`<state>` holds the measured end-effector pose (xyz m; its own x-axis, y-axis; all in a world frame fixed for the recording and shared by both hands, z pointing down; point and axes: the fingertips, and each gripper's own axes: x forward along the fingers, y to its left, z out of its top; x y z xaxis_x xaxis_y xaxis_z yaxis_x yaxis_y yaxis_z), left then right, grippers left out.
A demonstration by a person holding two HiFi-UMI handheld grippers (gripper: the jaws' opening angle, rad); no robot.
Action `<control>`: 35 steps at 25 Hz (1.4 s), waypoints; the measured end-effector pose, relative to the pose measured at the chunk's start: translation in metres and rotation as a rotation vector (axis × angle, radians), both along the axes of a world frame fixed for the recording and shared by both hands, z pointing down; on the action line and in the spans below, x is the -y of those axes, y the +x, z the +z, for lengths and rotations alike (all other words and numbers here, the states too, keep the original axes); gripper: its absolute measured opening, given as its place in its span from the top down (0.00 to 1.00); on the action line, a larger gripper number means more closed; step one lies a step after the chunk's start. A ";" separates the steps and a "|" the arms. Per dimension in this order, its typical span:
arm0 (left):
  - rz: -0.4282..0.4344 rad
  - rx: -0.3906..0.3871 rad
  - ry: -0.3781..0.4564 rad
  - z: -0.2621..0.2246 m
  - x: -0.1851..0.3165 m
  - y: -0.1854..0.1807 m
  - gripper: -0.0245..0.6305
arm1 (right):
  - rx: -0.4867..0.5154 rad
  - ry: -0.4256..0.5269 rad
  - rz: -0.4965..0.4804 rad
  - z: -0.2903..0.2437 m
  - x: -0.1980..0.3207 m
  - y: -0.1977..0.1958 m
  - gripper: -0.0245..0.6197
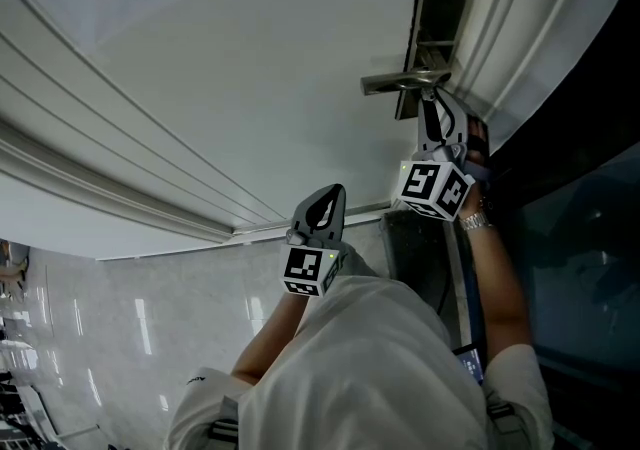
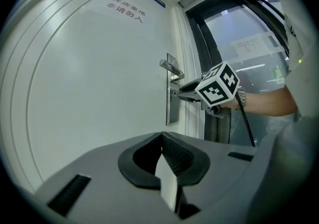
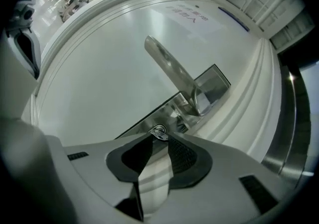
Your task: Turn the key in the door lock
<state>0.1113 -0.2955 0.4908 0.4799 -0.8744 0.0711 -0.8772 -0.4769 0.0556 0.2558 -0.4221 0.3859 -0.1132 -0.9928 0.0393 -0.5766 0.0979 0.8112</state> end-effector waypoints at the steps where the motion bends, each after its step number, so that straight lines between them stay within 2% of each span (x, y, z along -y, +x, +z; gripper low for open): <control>1: 0.002 0.000 0.001 0.000 0.001 0.001 0.95 | 0.025 -0.007 -0.001 0.000 0.000 0.000 0.81; 8: 0.003 -0.004 0.001 0.000 0.003 0.002 0.95 | 0.140 -0.044 -0.013 -0.002 0.000 0.000 0.81; 10: 0.000 -0.004 0.000 0.001 0.004 0.001 0.95 | 0.122 -0.037 -0.011 -0.001 0.001 0.000 0.81; 13: -0.006 -0.005 -0.001 0.001 0.004 -0.001 0.95 | 0.046 0.025 -0.001 0.001 0.001 -0.002 0.80; 15: -0.008 -0.003 -0.001 0.001 0.003 -0.002 0.95 | 0.048 0.063 0.008 0.003 0.000 -0.002 0.81; 19: -0.020 0.001 -0.005 0.002 0.003 -0.007 0.95 | 0.169 0.075 0.009 0.000 -0.005 0.000 0.80; 25: -0.028 0.002 -0.018 0.006 0.001 -0.013 0.95 | 0.285 0.043 0.007 0.004 -0.022 0.001 0.80; 31: -0.020 -0.002 -0.001 0.001 0.001 -0.012 0.95 | 0.567 -0.052 -0.054 0.019 -0.053 -0.007 0.80; 33: -0.021 -0.006 0.004 -0.001 0.000 -0.013 0.95 | 0.631 -0.095 -0.063 0.025 -0.063 -0.009 0.85; 35: -0.021 -0.009 -0.004 0.001 -0.002 -0.014 0.95 | 0.713 -0.149 -0.076 0.034 -0.074 -0.012 0.95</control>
